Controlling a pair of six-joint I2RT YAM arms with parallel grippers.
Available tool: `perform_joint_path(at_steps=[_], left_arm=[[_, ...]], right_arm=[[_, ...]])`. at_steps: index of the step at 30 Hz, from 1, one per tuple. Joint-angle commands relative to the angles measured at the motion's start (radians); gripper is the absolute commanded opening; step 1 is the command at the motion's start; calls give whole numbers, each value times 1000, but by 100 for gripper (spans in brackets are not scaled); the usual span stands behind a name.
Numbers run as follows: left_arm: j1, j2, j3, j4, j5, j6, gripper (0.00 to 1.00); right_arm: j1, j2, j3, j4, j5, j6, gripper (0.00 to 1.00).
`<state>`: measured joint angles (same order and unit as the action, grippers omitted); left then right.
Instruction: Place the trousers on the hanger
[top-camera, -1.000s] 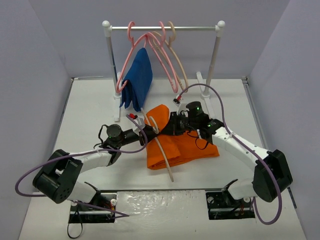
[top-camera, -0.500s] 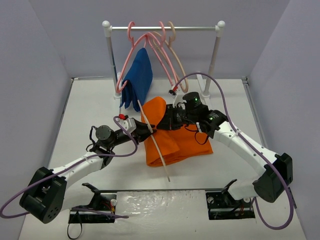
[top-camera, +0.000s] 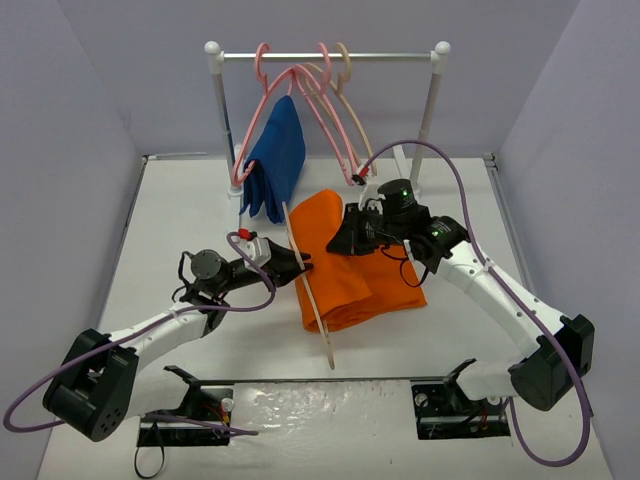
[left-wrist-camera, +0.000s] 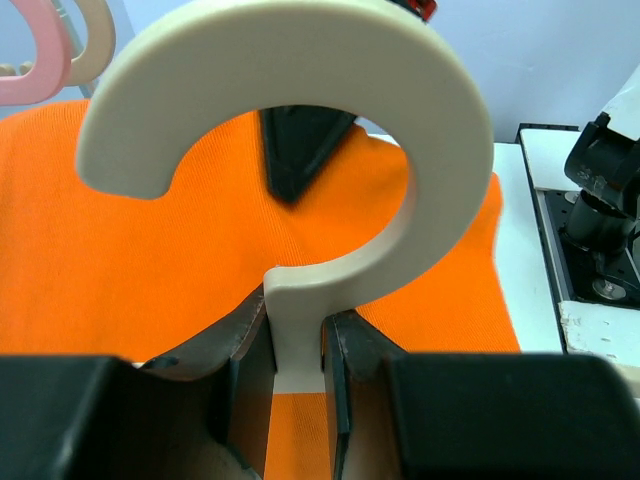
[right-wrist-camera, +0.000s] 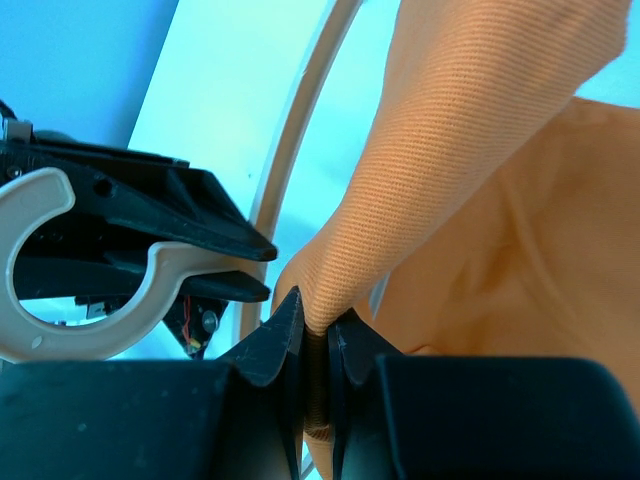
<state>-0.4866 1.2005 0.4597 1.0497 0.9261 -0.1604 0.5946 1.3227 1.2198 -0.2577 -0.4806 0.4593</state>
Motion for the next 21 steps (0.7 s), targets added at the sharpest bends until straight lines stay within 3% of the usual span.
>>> perform_joint_path(at_steps=[1, 14, 21], left_arm=[[10, 6, 2, 90, 31, 2, 0], [25, 57, 13, 146, 42, -26, 0], [42, 32, -11, 141, 30, -24, 0]], right_arm=[[-28, -44, 72, 87, -31, -17, 0], [-87, -42, 160, 42, -53, -42, 0], [-179, -85, 61, 25, -64, -85, 0]])
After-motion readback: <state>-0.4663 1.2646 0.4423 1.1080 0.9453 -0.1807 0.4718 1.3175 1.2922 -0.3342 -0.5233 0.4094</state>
